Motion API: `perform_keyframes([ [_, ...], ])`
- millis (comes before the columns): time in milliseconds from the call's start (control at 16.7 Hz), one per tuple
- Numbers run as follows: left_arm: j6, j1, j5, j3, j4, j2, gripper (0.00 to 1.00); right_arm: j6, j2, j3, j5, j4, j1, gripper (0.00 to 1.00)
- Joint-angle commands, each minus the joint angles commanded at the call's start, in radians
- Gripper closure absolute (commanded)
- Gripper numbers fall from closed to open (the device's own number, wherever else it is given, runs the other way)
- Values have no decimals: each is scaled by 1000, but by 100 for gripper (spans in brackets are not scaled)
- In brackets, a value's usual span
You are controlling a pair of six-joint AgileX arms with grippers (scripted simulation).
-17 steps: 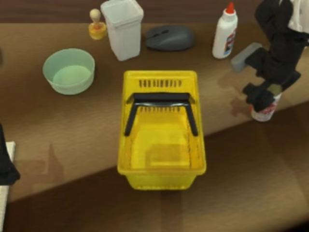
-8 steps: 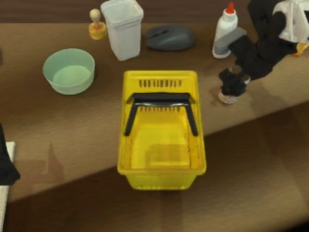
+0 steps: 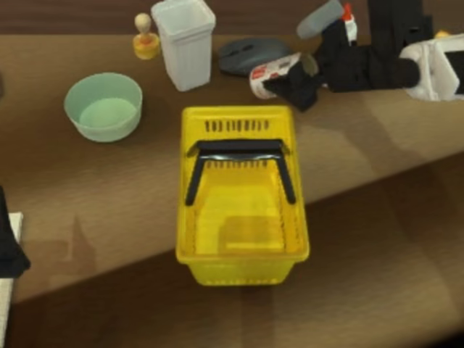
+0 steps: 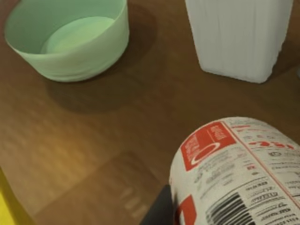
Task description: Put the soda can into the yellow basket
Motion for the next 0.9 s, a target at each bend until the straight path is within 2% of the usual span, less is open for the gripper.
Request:
perform_keyframes([
  [240, 0, 0, 0, 0, 0, 0, 0, 118, -55, -122, -218, 382, 23, 100],
  [360, 0, 0, 0, 0, 0, 0, 0, 164, -85, -172, -309, 539, 33, 100],
  [480, 0, 0, 0, 0, 0, 0, 0, 199, -114, -210, -381, 659, 41, 100],
  [660, 0, 0, 0, 0, 0, 0, 0, 228, -146, -243, -447, 761, 48, 100],
  [900, 0, 0, 0, 0, 0, 0, 0, 232, -152, -248, -457, 776, 49, 100],
])
